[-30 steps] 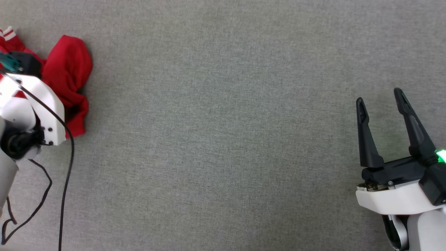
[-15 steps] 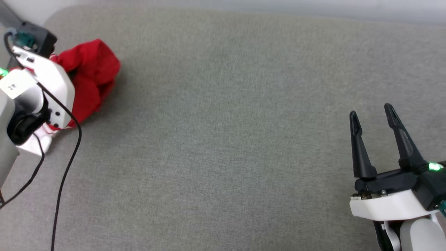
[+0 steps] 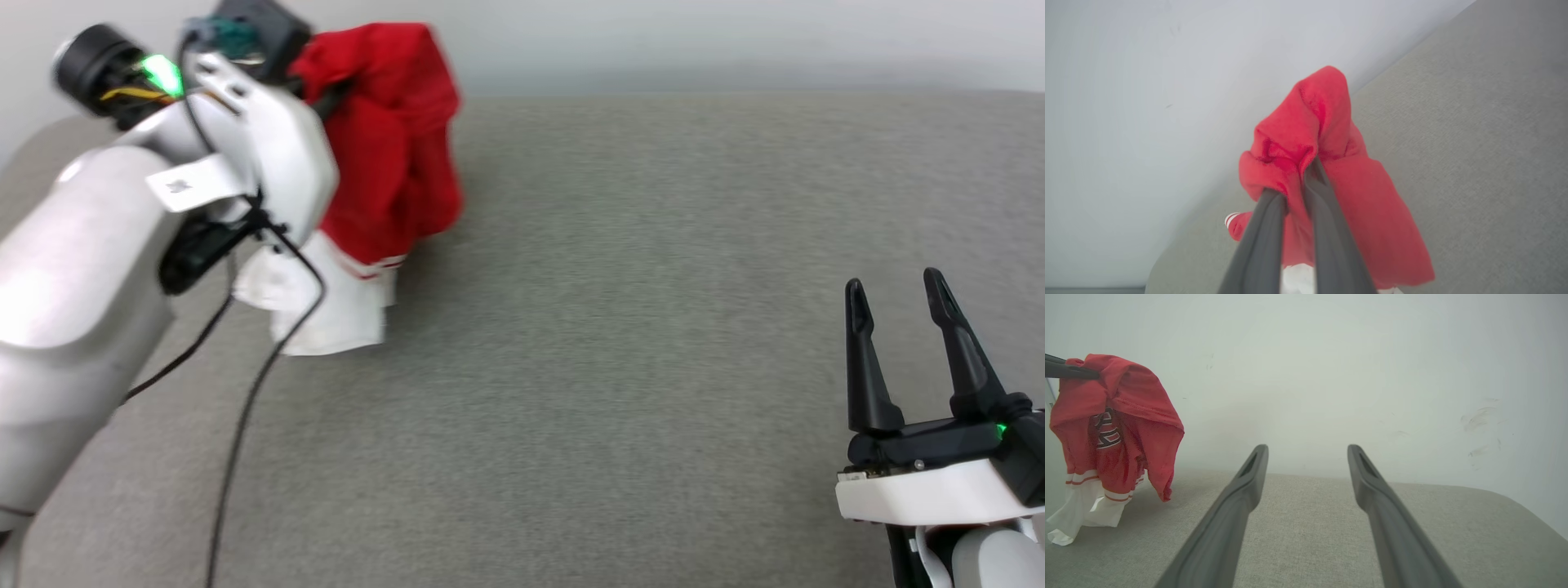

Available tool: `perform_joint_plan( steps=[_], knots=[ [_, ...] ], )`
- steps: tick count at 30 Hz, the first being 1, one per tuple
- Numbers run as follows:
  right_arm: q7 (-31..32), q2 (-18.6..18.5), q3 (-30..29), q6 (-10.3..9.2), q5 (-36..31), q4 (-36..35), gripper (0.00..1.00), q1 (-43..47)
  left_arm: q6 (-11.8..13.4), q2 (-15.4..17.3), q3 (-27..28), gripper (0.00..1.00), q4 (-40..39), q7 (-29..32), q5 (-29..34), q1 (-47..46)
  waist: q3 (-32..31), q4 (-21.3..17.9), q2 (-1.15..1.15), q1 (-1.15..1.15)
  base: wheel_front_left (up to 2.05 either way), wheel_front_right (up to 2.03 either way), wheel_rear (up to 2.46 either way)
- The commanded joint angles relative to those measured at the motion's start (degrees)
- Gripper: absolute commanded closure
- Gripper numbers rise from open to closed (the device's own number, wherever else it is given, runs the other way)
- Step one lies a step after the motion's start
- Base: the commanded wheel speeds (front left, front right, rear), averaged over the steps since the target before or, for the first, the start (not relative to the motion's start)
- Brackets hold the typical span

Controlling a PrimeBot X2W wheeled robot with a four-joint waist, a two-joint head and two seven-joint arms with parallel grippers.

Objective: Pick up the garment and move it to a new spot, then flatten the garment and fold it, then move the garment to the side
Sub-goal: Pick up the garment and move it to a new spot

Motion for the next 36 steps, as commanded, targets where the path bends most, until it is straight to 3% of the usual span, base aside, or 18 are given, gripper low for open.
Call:
perform_joint_plan(
  steps=[1, 12, 24, 31, 36],
  knots=[
    [-0.1, 0.2, -0.3, -0.04, 0.7, -0.2, 0.0, 0.1, 0.1, -1.5, -0.5, 1.0, -0.9, -0.4, 0.6, -1.6, -0.5, -3.1, 0.0, 0.0, 0.0, 0.0, 0.0],
    [-0.1, 0.2, -1.9, -0.04, 3.1, -0.4, 0.0, 0.1, -0.2, -12.6, -7.4, 1.0, -3.9, -3.3, 2.8, -3.2, 1.6, -10.3, 0.0, 0.0, 0.0, 0.0, 0.0],
    [-0.1, 0.2, -3.0, -0.04, 3.8, -0.8, 0.0, -0.8, -0.4, -24.3, -22.0, 1.0, 3.8, -6.5, 0.7, 7.7, 3.8, -11.0, 0.0, 0.0, 0.0, 0.0, 0.0],
    [-0.1, 0.2, -2.9, -0.04, 3.8, -0.7, 0.0, -1.7, -0.4, -28.3, -23.7, 1.0, 5.8, -3.7, 2.9, 14.5, 4.9, -10.7, 0.0, 0.0, 0.0, 0.0, 0.0],
    [-0.1, 0.2, -3.0, -0.04, 3.5, -0.1, 0.0, -1.7, -0.4, -29.0, -23.7, 1.0, 4.6, -1.5, 5.4, 18.0, 4.6, -10.3, 0.0, 0.0, 0.0, 0.0, 0.0]
  ],
)
